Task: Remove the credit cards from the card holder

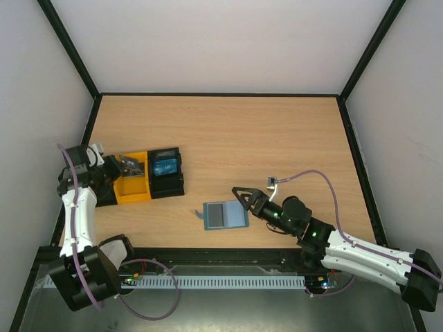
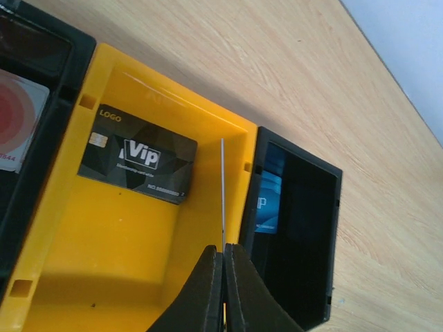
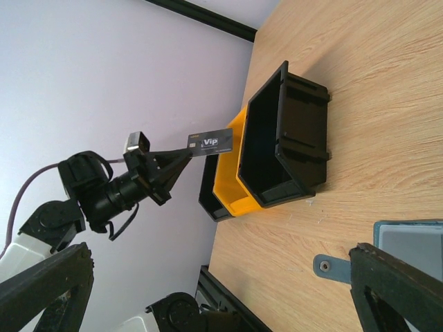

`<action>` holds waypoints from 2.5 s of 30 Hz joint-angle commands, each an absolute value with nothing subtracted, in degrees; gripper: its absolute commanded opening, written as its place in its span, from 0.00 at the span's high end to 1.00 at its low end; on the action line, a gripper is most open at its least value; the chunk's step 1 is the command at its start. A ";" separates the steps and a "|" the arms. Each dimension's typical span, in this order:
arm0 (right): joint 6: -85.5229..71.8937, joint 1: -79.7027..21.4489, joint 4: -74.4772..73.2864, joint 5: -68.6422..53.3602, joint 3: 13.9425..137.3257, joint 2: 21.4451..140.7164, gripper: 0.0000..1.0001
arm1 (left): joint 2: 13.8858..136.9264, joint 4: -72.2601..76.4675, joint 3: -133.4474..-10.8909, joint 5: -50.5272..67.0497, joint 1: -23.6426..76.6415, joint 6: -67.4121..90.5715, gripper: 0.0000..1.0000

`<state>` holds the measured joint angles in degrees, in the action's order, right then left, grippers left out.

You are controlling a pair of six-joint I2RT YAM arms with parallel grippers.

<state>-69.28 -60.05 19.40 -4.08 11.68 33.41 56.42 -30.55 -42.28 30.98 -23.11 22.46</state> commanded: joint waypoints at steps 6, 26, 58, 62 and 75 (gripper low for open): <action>-68.16 -60.44 18.71 -2.40 11.09 32.85 0.02 | 62.64 -28.55 -41.98 29.38 -23.43 21.46 0.97; -68.52 -60.47 20.46 -1.88 10.12 33.98 0.02 | 71.72 -23.39 -42.47 27.05 -18.99 21.97 0.96; -70.08 -60.39 19.85 -0.99 9.43 35.16 0.02 | 75.45 -19.32 -44.75 24.97 -18.96 24.68 0.59; -70.78 -60.42 19.27 -1.02 9.36 35.60 0.02 | 74.56 -19.05 -45.07 25.90 -18.98 25.67 0.48; -70.66 -60.41 16.32 -3.08 10.73 38.63 0.02 | 66.78 -22.32 -45.35 33.97 -18.97 23.40 0.01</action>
